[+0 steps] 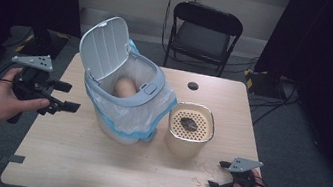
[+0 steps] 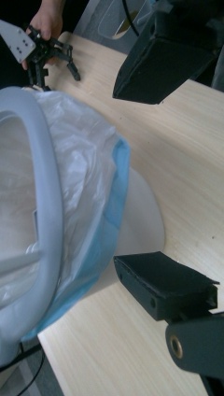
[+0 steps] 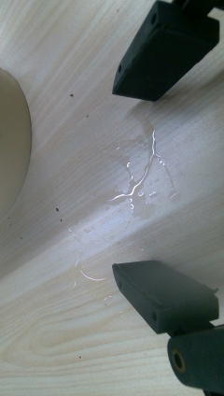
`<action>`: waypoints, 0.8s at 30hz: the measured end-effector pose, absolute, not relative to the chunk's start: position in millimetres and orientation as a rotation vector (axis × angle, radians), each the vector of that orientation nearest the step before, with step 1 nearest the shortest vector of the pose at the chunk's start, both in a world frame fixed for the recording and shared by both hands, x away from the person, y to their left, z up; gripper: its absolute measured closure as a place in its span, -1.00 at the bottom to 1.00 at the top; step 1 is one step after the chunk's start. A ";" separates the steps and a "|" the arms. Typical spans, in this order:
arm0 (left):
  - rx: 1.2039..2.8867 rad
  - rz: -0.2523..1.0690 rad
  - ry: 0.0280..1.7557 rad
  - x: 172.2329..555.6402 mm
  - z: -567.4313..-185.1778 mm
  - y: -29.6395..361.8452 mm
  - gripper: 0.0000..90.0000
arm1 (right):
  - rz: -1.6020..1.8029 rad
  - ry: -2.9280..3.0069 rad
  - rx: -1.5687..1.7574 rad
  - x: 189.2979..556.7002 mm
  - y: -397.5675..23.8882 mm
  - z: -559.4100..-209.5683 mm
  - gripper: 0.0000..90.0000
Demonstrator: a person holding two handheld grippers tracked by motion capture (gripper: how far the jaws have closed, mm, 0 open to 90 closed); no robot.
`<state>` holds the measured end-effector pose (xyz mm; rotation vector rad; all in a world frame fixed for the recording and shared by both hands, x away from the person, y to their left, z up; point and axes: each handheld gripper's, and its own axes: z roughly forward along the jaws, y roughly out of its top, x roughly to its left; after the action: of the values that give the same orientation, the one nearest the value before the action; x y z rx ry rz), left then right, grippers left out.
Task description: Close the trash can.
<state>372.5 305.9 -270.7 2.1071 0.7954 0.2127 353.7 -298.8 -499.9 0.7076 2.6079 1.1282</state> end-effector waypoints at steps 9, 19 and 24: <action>2.101 0.252 0.798 388.7 -251.3 298.4 -0.64 | 1.128 2.608 0.707 353.8 -298.9 -499.9 -0.74; 2.104 0.261 0.780 407.3 -235.5 276.9 -0.66 | 1.129 2.611 0.705 353.9 -298.9 -499.8 -0.74; 2.104 0.284 0.783 410.6 -231.7 274.0 -0.66 | 1.128 2.611 0.706 353.9 -298.9 -499.8 -0.74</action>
<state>410.6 274.0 -231.7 2.1040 0.7831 0.2841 353.9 -298.9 -499.8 0.7055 2.6105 1.1285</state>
